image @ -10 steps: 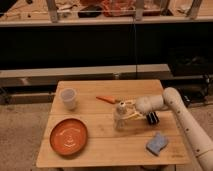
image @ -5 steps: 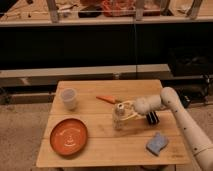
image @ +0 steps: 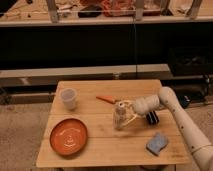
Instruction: Stand the bottle upright
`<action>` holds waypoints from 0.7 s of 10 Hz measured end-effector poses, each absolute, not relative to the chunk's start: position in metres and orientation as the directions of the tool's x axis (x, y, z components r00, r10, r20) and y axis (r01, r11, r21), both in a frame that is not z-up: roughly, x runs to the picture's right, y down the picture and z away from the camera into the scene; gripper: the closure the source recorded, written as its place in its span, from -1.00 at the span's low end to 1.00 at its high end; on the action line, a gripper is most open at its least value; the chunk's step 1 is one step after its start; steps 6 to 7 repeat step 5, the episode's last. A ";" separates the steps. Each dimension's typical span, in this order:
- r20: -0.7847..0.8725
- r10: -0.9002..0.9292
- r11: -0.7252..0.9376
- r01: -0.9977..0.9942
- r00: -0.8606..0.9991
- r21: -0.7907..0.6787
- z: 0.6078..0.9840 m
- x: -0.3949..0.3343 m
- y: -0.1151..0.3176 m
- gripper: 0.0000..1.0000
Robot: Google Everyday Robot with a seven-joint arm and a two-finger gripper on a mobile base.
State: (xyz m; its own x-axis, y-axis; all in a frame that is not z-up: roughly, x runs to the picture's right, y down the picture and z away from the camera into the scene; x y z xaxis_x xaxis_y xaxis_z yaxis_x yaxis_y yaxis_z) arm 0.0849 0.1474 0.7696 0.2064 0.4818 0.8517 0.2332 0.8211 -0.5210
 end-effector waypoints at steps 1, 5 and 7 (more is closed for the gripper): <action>0.849 0.486 0.821 0.223 0.209 -0.525 0.775 0.088 0.149 -0.55; 0.870 0.413 0.856 0.213 0.269 -0.472 0.755 0.125 0.142 -0.55; 0.870 0.413 0.856 0.213 0.269 -0.472 0.755 0.125 0.142 -0.55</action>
